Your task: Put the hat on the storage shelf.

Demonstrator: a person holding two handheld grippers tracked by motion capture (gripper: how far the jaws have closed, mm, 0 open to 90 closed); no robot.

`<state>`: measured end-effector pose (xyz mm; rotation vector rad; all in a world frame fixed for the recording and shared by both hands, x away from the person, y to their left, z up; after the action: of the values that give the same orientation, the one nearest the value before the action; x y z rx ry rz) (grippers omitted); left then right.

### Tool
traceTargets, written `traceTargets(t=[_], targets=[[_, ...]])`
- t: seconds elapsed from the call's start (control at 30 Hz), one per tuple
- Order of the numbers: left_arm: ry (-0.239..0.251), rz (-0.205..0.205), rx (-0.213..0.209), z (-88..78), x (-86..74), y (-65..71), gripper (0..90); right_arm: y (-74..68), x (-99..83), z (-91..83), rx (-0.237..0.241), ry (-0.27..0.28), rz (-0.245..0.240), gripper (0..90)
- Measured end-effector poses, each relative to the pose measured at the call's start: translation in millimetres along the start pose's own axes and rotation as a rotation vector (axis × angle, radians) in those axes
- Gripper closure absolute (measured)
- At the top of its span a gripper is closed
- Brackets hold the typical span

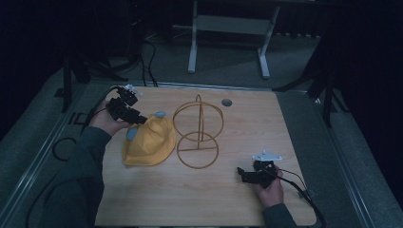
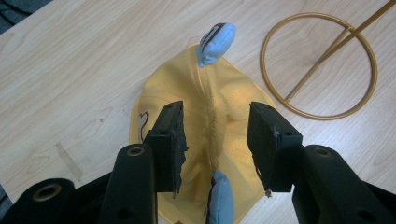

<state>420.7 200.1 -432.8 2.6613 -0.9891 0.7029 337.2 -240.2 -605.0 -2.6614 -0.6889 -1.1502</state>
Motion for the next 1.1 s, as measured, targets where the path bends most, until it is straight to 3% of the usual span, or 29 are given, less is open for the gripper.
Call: traceTargets(t=[1.1], targets=[[-0.095, -0.03, 0.0, 28.6, 4.6, -2.6, 56.5, 0.0, 0.0, 0.0, 0.0, 0.0, 0.0, 12.8]])
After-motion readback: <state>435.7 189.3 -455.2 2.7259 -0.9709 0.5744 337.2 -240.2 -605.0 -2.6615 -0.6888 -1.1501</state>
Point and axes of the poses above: each handheld gripper's, and its own axes: z roughly forward along the jaws, x roughly out of its top, y roughly to its right, the point moved 4 cm from there along z, roughly forward along the jaws, and after that the axes turned 3 degrees about -x, right-handed, at the moved point
